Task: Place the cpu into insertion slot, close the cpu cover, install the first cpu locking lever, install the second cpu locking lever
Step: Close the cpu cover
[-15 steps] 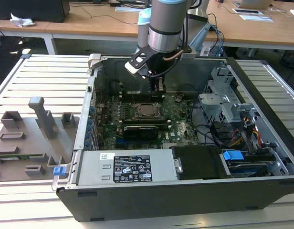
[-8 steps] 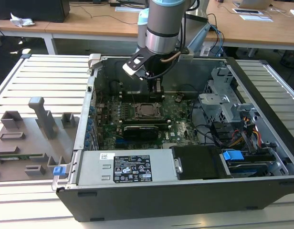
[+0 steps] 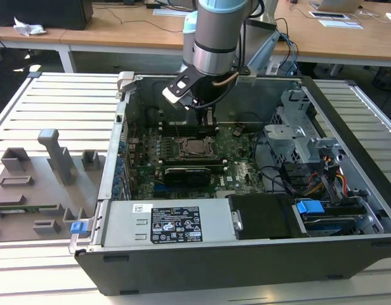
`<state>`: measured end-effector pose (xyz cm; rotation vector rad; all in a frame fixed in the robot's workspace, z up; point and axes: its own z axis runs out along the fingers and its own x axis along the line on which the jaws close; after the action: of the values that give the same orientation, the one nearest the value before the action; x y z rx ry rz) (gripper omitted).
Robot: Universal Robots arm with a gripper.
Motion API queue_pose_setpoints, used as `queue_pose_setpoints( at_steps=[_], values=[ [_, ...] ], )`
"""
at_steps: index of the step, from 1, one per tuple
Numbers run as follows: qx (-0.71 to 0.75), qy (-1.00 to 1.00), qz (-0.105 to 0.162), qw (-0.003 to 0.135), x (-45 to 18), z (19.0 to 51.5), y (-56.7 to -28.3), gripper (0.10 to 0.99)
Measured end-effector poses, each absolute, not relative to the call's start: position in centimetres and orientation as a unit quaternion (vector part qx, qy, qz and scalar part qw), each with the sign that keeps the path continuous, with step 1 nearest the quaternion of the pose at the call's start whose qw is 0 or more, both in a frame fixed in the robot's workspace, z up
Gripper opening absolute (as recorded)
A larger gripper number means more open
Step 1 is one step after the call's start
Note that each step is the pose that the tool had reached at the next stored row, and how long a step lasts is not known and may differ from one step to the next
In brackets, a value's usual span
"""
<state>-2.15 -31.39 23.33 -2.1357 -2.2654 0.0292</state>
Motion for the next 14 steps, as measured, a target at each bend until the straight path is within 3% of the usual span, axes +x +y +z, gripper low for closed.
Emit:
queue_pose_setpoints(
  at_steps=[14],
  values=[
    [-0.686, -0.728, 0.009, 0.014, -3.4, 21.8, -31.4, 0.106]
  ],
)
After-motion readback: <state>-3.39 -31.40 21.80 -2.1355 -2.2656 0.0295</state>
